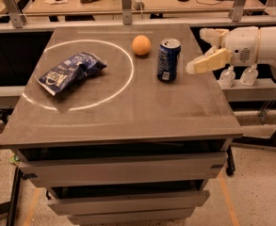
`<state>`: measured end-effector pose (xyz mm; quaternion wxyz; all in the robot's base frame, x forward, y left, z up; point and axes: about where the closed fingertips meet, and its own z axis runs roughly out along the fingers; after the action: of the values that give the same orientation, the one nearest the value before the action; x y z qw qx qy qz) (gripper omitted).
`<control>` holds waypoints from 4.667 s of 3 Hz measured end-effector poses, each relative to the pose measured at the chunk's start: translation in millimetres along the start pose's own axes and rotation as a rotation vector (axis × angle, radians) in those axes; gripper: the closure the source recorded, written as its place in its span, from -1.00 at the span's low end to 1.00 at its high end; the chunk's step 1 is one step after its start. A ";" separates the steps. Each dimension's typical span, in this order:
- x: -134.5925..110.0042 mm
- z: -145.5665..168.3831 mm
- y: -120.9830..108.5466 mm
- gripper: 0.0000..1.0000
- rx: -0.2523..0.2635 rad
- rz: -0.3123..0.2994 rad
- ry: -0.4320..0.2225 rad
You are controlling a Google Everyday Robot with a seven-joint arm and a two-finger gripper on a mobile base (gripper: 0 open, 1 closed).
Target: Knock pepsi can over
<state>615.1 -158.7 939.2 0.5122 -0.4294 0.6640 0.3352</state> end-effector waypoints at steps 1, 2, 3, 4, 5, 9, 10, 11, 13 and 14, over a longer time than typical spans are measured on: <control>11.9 14.2 -4.7 -1.00 0.001 0.003 -0.027; 30.4 29.9 -9.7 -1.00 -0.004 0.031 -0.062; 43.1 43.2 -14.2 -1.00 -0.012 0.042 -0.086; 49.8 57.0 -19.4 -1.00 -0.025 0.033 -0.098; 49.0 72.2 -23.8 -1.00 -0.052 0.018 -0.111; 14.5 81.9 -29.2 0.76 -0.111 -0.049 -0.021; -8.5 75.6 -13.2 1.00 -0.139 -0.128 0.189; -19.9 66.0 11.7 1.00 -0.153 -0.228 0.468; 8.3 63.2 33.0 1.00 -0.203 -0.368 0.903; 25.3 71.6 33.3 1.00 -0.241 -0.424 1.024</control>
Offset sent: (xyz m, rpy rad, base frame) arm 0.0293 0.0186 -0.0675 0.1268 0.0210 -0.0178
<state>610.1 -87.5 897.0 0.1282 -0.7166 0.6839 0.0475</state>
